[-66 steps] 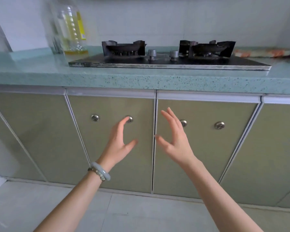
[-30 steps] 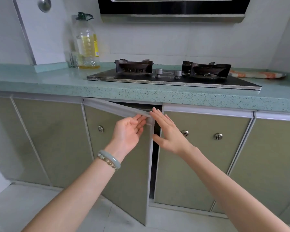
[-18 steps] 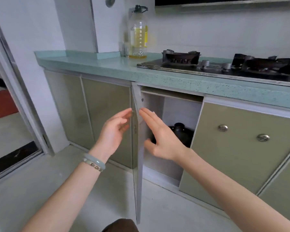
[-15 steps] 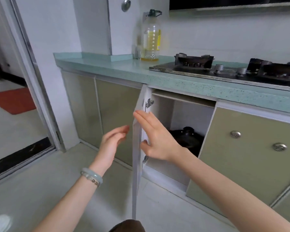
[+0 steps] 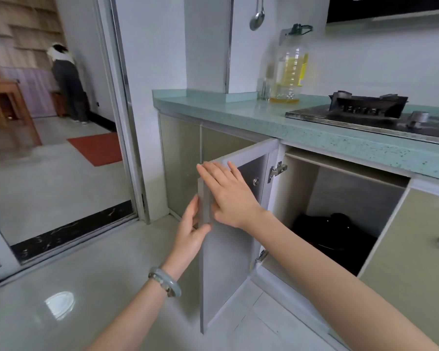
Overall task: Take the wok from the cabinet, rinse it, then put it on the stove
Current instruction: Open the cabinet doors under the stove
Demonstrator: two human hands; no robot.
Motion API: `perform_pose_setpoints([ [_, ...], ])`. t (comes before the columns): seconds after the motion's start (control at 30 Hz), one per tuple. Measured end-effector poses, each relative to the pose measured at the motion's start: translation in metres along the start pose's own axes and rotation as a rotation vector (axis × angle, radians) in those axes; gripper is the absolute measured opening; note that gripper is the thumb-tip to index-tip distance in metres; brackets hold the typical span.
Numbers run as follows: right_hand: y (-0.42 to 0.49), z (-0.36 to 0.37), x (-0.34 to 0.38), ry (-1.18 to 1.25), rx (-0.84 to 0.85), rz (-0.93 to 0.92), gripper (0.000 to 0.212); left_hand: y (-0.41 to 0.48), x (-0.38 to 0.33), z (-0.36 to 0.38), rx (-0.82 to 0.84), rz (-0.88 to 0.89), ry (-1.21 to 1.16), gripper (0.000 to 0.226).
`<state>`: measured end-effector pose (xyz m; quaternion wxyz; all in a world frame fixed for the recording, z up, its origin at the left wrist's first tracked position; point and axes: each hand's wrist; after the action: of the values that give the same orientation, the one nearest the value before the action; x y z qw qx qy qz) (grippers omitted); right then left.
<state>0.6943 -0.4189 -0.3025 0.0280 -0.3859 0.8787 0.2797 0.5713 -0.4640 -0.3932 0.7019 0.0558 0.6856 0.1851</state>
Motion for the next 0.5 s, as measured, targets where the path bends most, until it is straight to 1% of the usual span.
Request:
perform_pose_setpoints([
  [0.13, 0.017, 0.009, 0.005, -0.003, 0.027, -0.002, 0.095, 0.011, 0.004, -0.006, 0.011, -0.035, 0.078, 0.083],
  [0.3, 0.036, 0.016, 0.010, -0.015, 0.040, 0.007, 0.084, 0.028, 0.009, -0.010, -0.004, -0.063, 0.131, 0.090],
  [0.5, 0.050, 0.024, 0.009, 0.000, 0.055, -0.013, 0.077, 0.041, 0.018, -0.014, 0.027, -0.027, 0.440, 0.103],
])
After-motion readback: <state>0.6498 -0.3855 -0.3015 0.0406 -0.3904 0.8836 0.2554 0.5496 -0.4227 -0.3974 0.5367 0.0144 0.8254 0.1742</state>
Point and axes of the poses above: each hand's wrist, its own y-axis towards the middle knuckle, its own z-axis out of the palm, x = y × z, and after that the axes turned 8 degrees about -y, right-handed
